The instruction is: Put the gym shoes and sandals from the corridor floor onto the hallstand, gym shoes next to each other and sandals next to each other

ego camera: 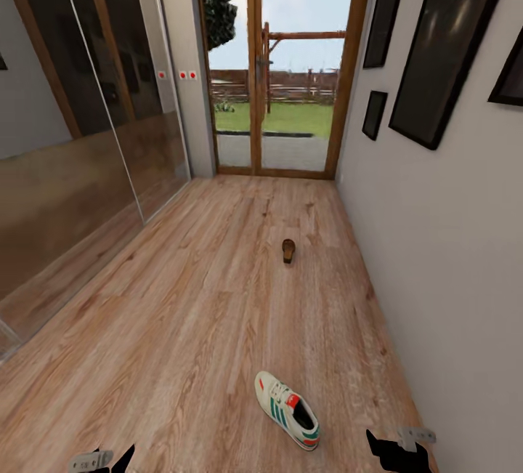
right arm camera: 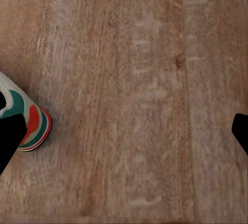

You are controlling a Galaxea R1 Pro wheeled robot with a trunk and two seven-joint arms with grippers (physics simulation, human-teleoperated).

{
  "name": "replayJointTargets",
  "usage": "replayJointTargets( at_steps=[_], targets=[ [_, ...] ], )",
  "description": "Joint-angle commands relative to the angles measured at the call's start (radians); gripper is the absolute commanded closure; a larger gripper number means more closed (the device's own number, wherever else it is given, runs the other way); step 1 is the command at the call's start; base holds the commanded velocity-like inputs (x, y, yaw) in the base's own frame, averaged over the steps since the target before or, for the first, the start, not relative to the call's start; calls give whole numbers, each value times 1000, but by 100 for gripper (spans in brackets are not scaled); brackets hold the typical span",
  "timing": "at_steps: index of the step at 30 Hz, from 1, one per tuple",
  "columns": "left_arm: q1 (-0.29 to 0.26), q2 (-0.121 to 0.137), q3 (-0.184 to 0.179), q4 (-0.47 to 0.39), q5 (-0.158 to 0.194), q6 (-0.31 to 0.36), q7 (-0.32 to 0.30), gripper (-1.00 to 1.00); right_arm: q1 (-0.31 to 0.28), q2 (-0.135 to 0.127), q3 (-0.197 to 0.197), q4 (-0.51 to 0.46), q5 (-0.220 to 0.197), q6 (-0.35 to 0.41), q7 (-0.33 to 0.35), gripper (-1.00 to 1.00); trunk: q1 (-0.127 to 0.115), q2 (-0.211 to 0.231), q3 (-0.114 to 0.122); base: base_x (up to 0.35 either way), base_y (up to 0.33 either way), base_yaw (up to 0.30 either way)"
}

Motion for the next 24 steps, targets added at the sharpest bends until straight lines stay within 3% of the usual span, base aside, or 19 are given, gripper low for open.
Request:
replayJointTargets(
  at_steps=[1, 9, 24],
  targets=[
    [-1, 0, 2, 2, 8, 2, -9, -100, 0, 0, -9, 1, 8, -3, 5, -100, 0, 0, -1, -43, -66, 262],
    [-1, 1, 3, 1, 8, 2, -9, -100, 0, 0, -9, 1, 9, -3, 5, -100, 0, 0, -1, -18, -27, 202],
    [-1, 1, 3, 1, 6, 2, -9, -100, 0, 6, -6, -2, 10, -2, 8, -100, 0, 0, -1, -2, -3, 26]
  ],
)
